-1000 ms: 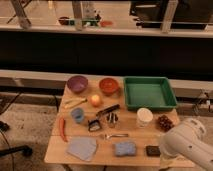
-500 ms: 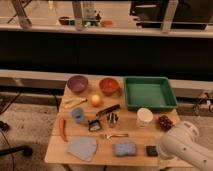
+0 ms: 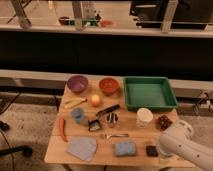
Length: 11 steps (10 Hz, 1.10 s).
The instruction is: Place eraser in tray
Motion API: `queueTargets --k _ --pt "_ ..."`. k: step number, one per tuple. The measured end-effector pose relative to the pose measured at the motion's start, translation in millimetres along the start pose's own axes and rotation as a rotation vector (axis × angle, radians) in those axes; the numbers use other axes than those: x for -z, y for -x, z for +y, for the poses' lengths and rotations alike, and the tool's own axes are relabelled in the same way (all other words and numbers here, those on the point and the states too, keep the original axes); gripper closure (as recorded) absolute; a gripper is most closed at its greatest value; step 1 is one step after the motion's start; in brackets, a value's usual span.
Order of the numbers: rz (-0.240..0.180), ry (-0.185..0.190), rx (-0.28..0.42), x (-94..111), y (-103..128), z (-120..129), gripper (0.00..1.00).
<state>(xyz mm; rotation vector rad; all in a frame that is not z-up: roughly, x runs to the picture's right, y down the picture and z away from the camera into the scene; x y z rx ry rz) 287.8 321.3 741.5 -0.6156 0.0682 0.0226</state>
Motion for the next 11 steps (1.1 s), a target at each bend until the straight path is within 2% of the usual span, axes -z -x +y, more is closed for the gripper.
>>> queueTargets --k 3,6,11 --pt "0.022 0.012 -0.038 -6.9 -15.0 -5.2 0.20" --pt "0.025 0.026 -0.063 -10.9 -20.1 -6.8 0.20" --pt "-0.029 0.060 -0.107 -12.2 -20.0 -6.7 0.20"
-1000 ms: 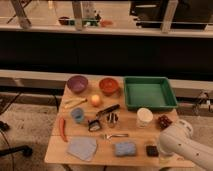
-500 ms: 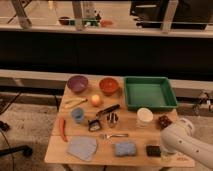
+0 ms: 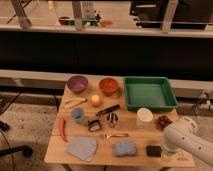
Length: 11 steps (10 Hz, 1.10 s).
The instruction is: Place eraser in tray
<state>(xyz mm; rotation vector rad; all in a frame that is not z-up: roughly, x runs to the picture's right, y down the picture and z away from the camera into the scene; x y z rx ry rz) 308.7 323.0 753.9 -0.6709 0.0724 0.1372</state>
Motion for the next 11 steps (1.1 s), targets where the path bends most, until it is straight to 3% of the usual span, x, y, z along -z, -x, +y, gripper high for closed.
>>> queueTargets --k 2,5,8,10,11 --pt "-0.010 0.010 -0.003 -0.5 0.7 1.1 0.24" --pt "-0.016 0.014 -0.002 -1.5 0.4 2.6 0.45" --pt "-0.021 0.017 -0.002 -2.2 0.2 4.3 0.74" --pt "-0.063 0.041 -0.030 -0.8 -0.2 0.8 0.95" --pt "-0.112 0.060 -0.065 1.6 -2.6 -1.9 1.00"
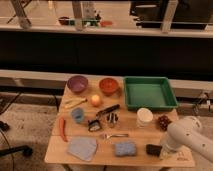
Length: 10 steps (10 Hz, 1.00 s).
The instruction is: Place eraser in tray
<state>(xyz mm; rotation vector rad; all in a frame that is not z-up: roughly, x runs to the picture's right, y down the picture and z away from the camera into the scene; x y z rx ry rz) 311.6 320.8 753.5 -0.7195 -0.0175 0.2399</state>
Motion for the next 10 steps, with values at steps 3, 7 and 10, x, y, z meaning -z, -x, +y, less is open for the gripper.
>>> queueTargets --k 3,7,10 --pt "-0.072 0.018 -0.074 18.6 -4.8 -7.8 1.00" --pt "-0.151 -0.014 -0.152 74.3 -11.2 -23.9 1.00" --pt "-0.226 -0.019 -0.167 102.3 -9.8 -44.2 1.00"
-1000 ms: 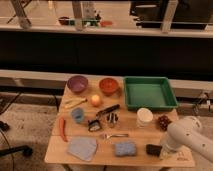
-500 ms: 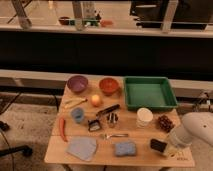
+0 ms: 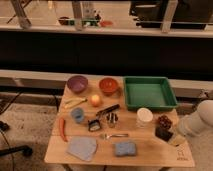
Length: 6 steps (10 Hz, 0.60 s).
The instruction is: Place eraser in tray
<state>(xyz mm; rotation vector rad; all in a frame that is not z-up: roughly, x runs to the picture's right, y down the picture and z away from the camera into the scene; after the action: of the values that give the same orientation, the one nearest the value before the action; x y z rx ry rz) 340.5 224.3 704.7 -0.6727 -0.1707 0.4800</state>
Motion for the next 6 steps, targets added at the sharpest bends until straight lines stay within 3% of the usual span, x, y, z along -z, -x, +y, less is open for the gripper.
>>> queueTargets --k 2,6 --pt "-0.063 0.008 0.003 5.2 6.4 -25.8 1.00" --pt "-0.108 -0.003 0.057 22.4 34.5 -78.0 1.00"
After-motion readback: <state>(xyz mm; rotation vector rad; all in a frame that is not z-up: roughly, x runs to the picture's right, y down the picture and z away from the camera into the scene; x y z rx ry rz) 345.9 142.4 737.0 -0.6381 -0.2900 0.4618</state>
